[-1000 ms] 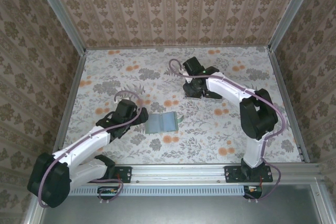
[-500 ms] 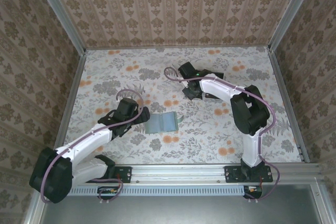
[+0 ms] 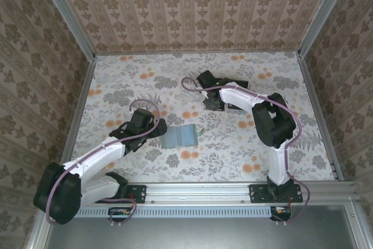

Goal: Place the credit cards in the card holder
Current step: Pick up the credit card from the storage box.

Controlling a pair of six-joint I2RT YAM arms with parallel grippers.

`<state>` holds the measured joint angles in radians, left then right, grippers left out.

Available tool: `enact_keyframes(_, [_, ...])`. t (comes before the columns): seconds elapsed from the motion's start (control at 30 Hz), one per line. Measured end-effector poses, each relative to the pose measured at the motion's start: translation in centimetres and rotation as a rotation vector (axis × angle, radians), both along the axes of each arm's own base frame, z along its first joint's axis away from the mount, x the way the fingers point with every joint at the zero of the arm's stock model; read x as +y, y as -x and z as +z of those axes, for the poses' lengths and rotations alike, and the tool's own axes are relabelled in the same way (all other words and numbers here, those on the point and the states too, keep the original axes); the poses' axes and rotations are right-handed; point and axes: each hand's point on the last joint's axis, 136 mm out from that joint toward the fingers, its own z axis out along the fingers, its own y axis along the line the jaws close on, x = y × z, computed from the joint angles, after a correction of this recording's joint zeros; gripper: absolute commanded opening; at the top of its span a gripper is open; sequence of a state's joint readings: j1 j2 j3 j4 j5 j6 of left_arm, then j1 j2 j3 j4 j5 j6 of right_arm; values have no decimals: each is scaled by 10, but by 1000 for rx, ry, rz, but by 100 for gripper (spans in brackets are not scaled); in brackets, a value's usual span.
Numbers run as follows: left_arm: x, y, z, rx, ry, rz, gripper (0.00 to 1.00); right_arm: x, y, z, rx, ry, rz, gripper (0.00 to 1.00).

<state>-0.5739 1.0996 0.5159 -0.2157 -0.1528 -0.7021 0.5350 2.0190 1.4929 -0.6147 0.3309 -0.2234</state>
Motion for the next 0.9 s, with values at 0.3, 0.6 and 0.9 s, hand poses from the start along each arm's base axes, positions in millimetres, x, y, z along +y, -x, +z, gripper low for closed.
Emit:
enact_keyframes(0.3, [-1,-2,-1,-2,2,0,100,3,2,4,-6,-2,15,23])
enact_keyframes(0.6, [-4,-3,-1,-4,11,-6,100,14,9,9,-2,-27,39,10])
enact_keyframes(0.9, [-6,-4,-3,1,14,-10,100,27,14,12,21,-84,47,3])
